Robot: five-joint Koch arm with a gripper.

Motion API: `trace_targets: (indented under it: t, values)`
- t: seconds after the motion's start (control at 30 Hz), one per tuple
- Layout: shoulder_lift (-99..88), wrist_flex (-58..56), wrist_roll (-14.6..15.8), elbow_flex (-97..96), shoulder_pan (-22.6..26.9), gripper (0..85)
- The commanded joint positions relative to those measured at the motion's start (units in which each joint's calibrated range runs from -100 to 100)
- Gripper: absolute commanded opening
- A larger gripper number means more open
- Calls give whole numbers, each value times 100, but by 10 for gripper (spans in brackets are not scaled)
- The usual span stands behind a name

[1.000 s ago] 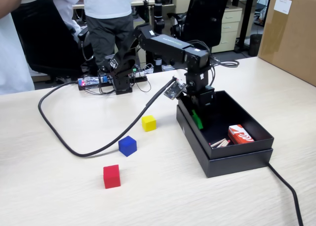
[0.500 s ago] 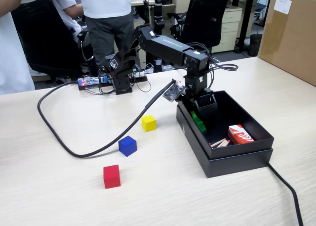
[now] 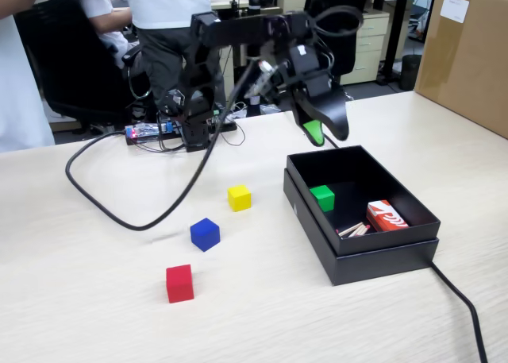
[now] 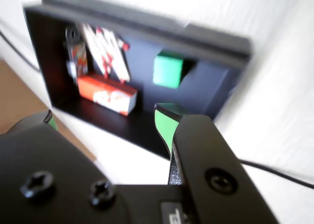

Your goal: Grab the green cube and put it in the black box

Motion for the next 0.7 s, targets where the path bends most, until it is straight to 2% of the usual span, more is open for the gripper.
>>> trace_targets:
  t: [0.0,0.13,0.3,0.53,0.67]
  values:
    - [-1494,318,-269,-383,-215,419]
    - [-3032,931,-679,-1843,-508,419]
    - [-4822,1113,-1099,-3484,-845,432]
    - [-7140,1821,-1460,-6104,-1270,461]
    - [-8058,1908,-1431,-7228,-1368,471]
